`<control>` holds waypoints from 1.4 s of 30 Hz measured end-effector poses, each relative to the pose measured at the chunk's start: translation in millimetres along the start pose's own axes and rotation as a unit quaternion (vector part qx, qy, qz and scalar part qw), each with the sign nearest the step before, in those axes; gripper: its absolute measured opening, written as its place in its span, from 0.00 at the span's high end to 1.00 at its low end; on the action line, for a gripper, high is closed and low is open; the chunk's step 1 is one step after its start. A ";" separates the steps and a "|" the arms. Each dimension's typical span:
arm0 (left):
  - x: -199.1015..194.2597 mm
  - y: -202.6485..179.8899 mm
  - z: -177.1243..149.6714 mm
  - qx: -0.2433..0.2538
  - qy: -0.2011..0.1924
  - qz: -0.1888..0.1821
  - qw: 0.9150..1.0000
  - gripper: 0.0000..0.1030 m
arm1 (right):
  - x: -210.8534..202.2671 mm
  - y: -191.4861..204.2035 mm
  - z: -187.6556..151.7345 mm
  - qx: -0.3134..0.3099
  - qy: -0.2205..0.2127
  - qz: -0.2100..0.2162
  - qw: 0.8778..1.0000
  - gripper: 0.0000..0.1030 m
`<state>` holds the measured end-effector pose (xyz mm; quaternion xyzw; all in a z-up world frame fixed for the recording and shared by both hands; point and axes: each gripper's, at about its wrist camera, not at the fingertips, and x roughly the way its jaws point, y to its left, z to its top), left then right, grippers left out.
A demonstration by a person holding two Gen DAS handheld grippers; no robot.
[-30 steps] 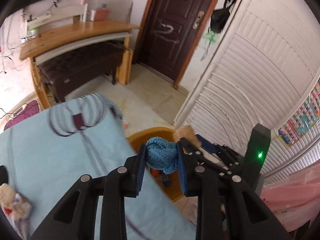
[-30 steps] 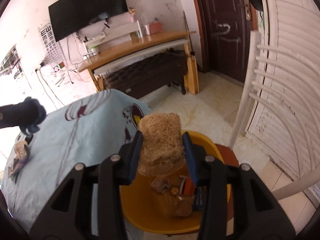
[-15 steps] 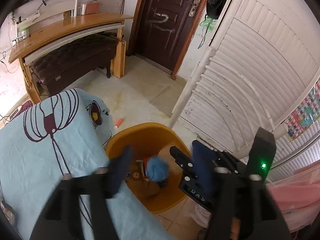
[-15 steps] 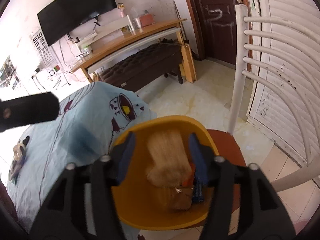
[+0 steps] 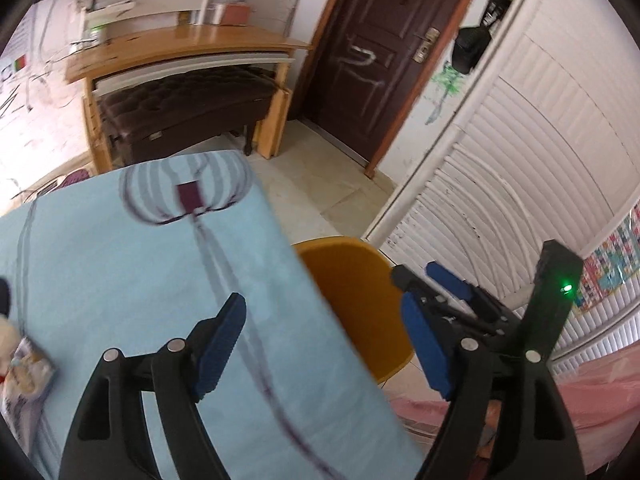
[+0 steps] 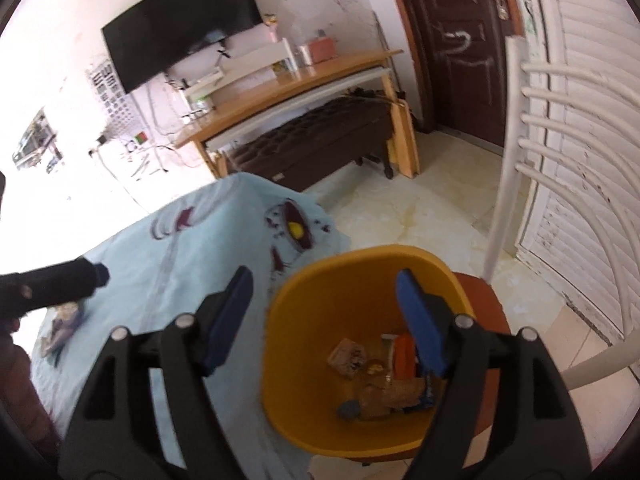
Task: Collect trash
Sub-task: 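Move both open tools back over the remaining trash on the bed, then grasp the grey funnel with the left tool while the right tool grasps the white crumpled ball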
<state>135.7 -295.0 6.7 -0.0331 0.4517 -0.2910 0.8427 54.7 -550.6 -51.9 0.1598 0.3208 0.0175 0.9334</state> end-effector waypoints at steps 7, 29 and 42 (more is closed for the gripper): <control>-58.5 53.1 -11.0 -0.018 -0.050 0.057 0.997 0.26 | -12.3 61.7 8.2 -0.055 -0.012 0.038 0.998 0.18; -169.7 256.8 -50.6 -0.184 -0.089 0.230 0.951 0.20 | 26.9 317.5 -25.9 -0.279 0.066 0.168 0.943 0.14; -180.5 302.8 -70.6 -0.250 -0.093 0.243 0.933 0.21 | 79.9 372.9 -49.3 -0.334 0.132 0.138 0.923 0.21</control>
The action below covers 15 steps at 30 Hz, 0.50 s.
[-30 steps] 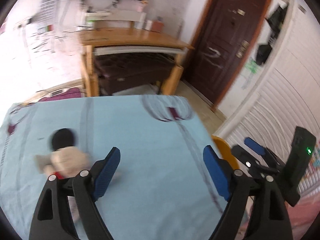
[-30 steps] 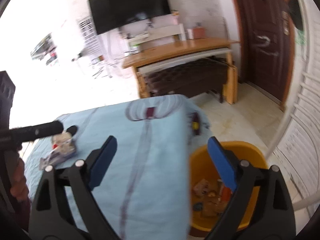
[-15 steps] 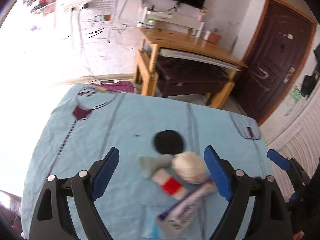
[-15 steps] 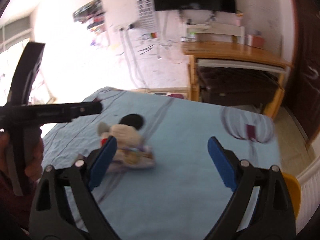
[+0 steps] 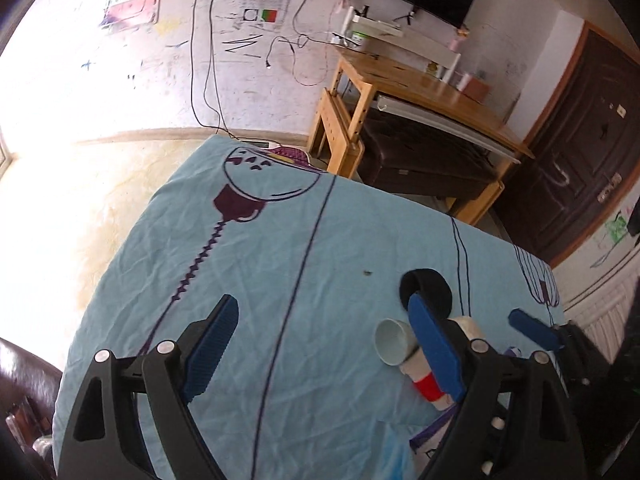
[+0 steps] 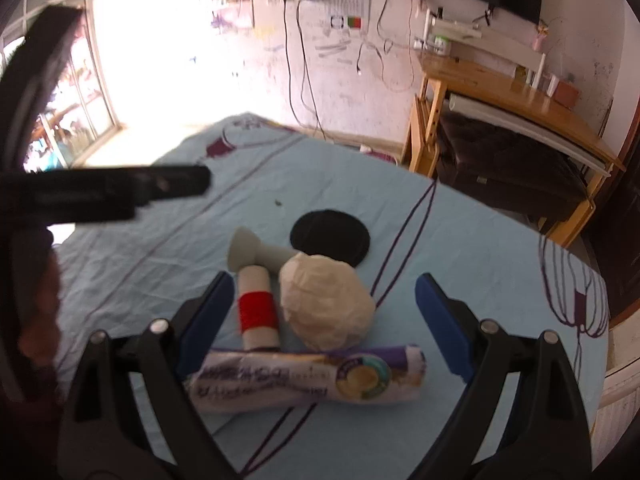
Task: Collect trash
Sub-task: 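Grasp the grey funnel with the left tool while the right tool grasps the white crumpled ball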
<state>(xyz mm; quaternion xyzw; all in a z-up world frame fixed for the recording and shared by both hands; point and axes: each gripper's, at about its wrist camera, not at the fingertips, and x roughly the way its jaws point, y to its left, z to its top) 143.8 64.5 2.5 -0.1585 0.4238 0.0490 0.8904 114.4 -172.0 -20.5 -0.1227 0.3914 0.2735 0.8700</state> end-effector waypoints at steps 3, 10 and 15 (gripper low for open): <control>1.8 2.7 0.3 -0.004 0.003 -0.005 1.000 0.20 | 7.7 -8.5 -2.3 0.025 0.014 0.014 0.999 0.32; 13.1 -18.9 -3.3 0.019 0.019 -0.019 0.999 0.20 | 7.8 -40.1 -7.4 0.096 0.017 0.065 0.993 0.53; 30.0 -41.6 -9.7 0.048 0.043 -0.030 0.997 0.20 | -10.4 -69.9 -10.0 0.145 -0.018 0.059 0.987 0.54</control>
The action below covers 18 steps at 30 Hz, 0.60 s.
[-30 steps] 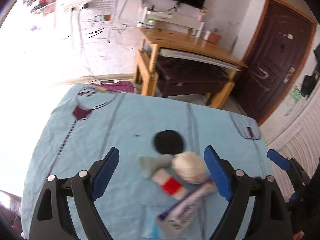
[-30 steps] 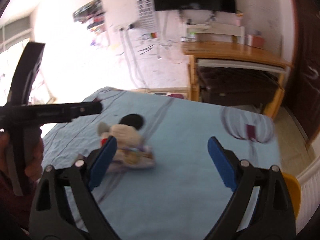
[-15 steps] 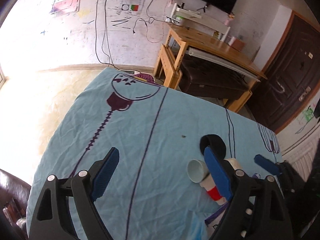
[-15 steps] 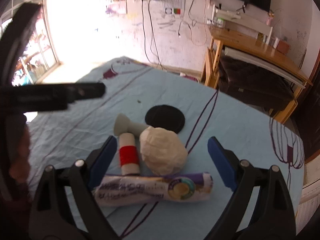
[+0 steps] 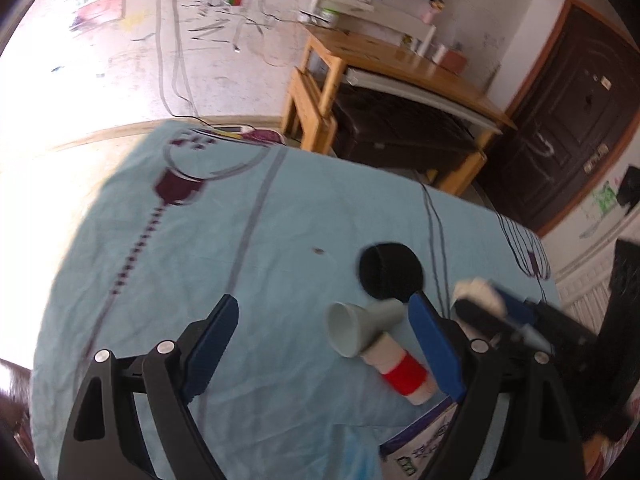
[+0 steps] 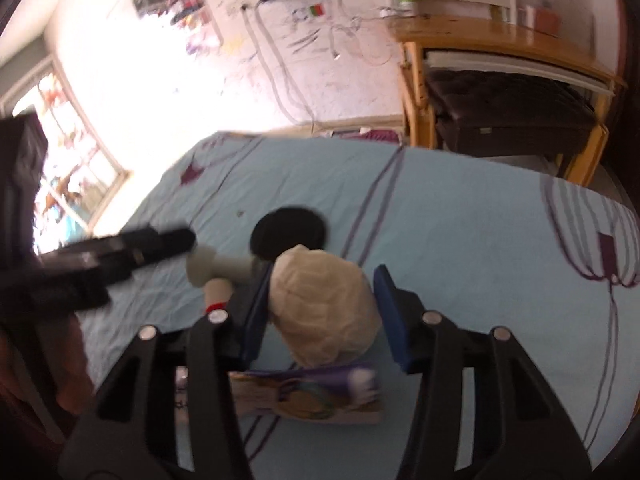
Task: Collect trash
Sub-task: 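Grasp the grey funnel with the left tool while the right tool grasps the white crumpled ball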
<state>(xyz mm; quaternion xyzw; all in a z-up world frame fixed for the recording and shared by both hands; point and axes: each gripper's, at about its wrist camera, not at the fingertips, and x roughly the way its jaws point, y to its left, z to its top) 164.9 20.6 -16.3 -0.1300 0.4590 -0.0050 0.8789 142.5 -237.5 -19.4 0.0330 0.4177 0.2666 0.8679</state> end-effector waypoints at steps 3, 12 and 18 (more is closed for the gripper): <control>7.3 -12.0 -1.6 0.013 0.007 0.003 1.000 0.20 | -15.8 -17.6 5.8 0.023 -0.029 -0.006 0.999 0.53; 23.1 -32.8 -1.9 0.029 0.020 0.021 0.999 0.21 | -42.9 -40.3 -1.2 0.049 -0.073 -0.001 0.996 0.53; 35.4 -47.4 -2.3 0.048 0.029 0.044 0.997 0.49 | -54.6 -50.6 -5.2 0.061 -0.093 0.013 0.994 0.53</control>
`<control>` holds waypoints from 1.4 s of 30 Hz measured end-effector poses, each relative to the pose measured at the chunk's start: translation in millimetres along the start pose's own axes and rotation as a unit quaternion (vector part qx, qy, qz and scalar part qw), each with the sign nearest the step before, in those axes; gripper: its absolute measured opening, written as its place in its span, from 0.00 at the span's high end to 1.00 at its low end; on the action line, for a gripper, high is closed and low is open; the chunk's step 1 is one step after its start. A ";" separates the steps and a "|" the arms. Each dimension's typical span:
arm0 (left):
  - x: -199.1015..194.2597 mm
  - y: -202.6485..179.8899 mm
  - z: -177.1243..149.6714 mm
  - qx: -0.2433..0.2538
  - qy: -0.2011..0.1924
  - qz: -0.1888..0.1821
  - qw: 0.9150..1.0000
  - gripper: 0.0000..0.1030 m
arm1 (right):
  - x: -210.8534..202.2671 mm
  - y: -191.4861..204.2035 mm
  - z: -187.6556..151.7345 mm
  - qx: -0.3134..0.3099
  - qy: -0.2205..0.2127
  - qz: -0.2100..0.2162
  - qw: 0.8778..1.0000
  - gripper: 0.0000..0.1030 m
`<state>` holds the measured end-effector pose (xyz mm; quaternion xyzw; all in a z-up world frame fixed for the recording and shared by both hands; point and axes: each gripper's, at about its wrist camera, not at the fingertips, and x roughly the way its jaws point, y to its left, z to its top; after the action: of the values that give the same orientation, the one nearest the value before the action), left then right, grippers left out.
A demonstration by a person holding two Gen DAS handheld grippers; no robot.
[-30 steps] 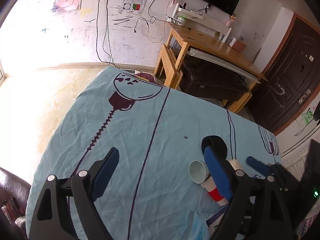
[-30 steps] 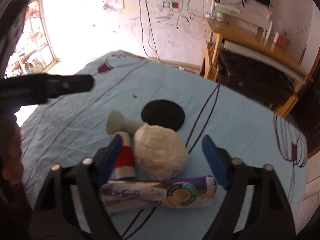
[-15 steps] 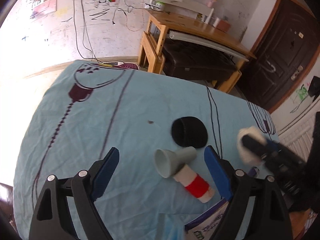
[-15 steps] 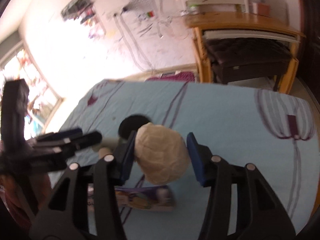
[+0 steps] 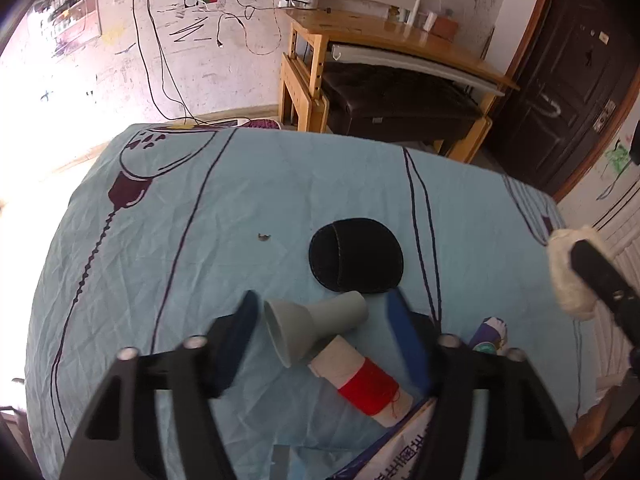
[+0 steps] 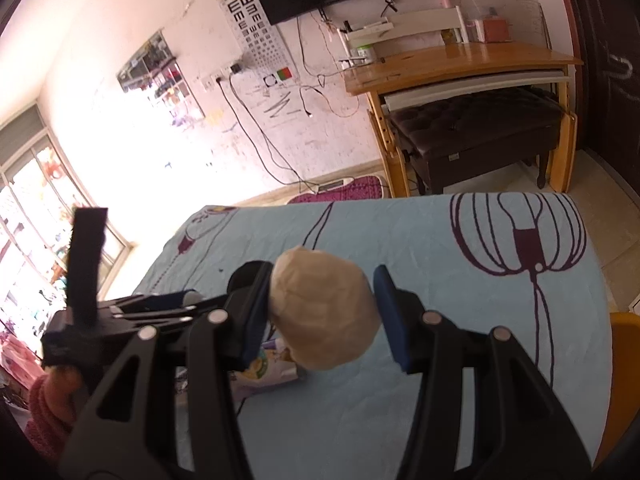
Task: Collect trash
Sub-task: 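Grasp the grey funnel with the left tool while the right tool grasps the white crumpled ball, then carry the funnel and white ball over the orange bucket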
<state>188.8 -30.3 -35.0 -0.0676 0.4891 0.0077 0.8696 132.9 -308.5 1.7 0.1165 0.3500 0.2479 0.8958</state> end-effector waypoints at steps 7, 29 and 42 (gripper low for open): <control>-7.8 6.1 -2.5 -0.017 -0.020 -0.011 1.000 0.53 | -8.4 -11.9 -2.2 0.013 -0.010 0.004 1.000 0.53; -96.2 -60.8 2.3 0.048 -0.096 -0.096 0.990 0.53 | -96.3 -86.5 -4.8 0.067 -0.094 -0.057 0.992 0.53; -102.7 -185.4 -14.0 0.155 -0.059 -0.166 0.972 0.53 | -139.3 -172.0 -41.8 0.121 -0.105 -0.126 0.979 0.53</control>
<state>138.1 -210.2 65.7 -0.0113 0.4139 -0.2090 0.8859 78.6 -526.5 -15.1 0.2044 0.2933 0.0749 0.9309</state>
